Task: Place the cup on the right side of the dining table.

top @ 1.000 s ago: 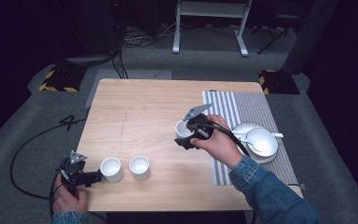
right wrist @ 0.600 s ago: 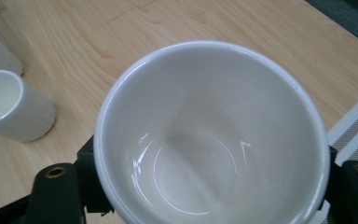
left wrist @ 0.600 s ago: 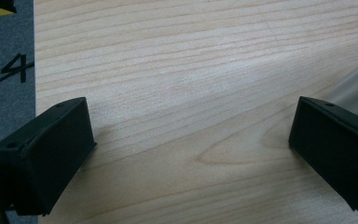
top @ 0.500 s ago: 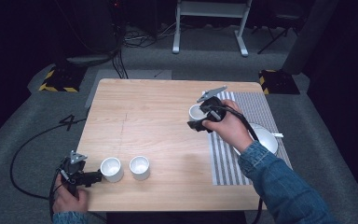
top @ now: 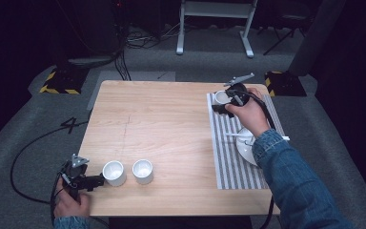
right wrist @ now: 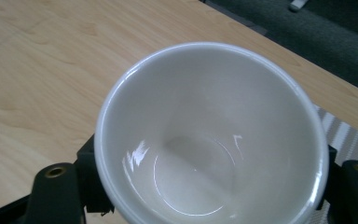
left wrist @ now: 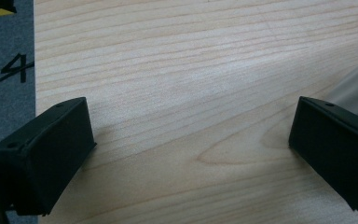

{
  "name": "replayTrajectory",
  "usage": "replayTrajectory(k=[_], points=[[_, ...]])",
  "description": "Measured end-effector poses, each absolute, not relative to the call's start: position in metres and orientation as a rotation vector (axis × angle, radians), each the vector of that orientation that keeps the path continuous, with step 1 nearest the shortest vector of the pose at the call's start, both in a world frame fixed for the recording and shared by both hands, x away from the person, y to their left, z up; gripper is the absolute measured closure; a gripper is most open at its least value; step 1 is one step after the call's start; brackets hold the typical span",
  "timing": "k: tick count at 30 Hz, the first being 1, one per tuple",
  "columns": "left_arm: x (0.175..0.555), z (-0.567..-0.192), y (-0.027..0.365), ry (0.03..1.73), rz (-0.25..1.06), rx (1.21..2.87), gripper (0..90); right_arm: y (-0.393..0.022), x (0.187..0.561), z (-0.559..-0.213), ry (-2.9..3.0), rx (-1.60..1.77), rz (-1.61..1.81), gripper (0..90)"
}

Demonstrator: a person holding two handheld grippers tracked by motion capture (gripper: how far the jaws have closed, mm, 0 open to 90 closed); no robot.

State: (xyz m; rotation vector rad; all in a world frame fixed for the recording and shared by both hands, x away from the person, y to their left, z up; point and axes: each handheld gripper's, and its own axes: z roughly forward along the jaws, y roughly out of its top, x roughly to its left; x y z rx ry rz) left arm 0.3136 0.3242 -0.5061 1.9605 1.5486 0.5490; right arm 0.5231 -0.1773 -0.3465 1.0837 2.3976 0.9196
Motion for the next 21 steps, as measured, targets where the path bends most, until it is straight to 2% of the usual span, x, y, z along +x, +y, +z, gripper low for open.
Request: replayTrajectory(k=[21], points=[[0.314,-0.506,0.324,1.549,0.549,1.96,0.1,-0.237,0.591,-0.386,2.263,1.279,0.859,27.3]])
